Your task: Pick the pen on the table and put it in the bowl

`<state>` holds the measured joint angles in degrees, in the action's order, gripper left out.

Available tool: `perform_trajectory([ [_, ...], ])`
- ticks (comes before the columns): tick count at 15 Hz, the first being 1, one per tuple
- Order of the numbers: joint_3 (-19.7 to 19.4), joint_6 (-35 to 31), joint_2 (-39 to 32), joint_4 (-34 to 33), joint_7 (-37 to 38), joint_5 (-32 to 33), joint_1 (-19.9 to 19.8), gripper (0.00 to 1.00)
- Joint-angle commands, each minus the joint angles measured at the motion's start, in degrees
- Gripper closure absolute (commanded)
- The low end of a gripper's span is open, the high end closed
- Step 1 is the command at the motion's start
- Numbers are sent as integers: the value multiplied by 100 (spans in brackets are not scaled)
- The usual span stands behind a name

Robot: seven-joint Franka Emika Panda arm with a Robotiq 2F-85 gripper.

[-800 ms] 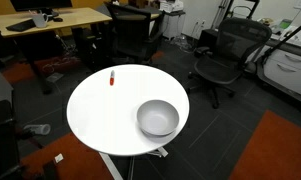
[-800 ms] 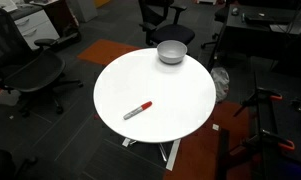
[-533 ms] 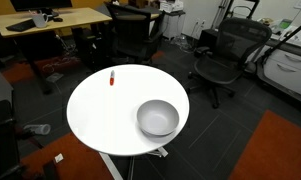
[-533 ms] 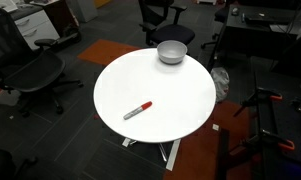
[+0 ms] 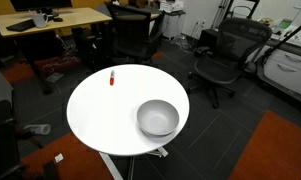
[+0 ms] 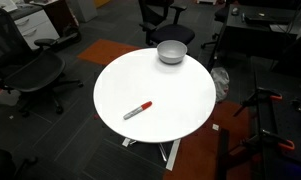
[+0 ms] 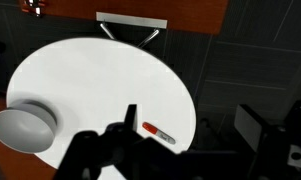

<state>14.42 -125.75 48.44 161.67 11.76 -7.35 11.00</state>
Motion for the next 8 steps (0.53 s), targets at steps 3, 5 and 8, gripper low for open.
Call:
perform_trajectory([
  [3,-26,6,-642,-613,-111,439,-240,0],
  [5,-100,32,-957,-891,-178,647,-354,0],
  [8,-241,52,-1394,-1271,-425,890,-425,0],
])
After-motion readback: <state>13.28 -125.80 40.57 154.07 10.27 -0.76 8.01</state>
